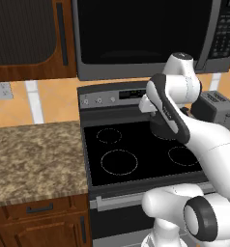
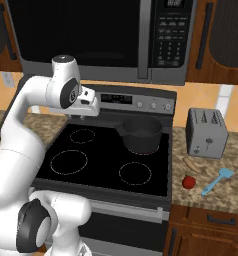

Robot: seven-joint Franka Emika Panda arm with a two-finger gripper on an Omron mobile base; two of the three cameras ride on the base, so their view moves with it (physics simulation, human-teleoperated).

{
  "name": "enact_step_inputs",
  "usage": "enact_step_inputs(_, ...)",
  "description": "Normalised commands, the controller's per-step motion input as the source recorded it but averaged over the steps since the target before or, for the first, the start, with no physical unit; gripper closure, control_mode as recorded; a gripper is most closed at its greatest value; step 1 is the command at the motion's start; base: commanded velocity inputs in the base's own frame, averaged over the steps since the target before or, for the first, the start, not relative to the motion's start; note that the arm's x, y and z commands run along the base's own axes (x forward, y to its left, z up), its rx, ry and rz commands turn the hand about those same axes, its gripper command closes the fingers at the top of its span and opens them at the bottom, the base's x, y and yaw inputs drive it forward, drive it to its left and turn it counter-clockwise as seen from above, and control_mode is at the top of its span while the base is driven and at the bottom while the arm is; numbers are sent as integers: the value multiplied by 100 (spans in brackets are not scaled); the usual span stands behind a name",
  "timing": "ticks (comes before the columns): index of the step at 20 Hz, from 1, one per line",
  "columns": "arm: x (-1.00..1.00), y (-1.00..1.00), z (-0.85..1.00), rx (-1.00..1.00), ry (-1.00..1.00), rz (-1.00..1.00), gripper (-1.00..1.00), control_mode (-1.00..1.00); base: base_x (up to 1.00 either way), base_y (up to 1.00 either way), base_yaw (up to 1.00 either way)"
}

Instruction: Put the bell pepper and sweet potato in the pot. Retrieve the spatula and lightly stir the vegetables in the pot.

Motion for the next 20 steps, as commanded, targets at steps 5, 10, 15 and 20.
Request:
enact_step_inputs(5,0,0,0,0,0,0,-100,100,0,-9,0)
enact_step_inputs(10,0,0,0,0,0,0,-100,100,0,-49,0)
enact_step_inputs(15,0,0,0,0,0,0,-100,100,0,-54,0)
enact_step_inputs(20,0,0,0,0,0,0,-100,100,0,-50,0)
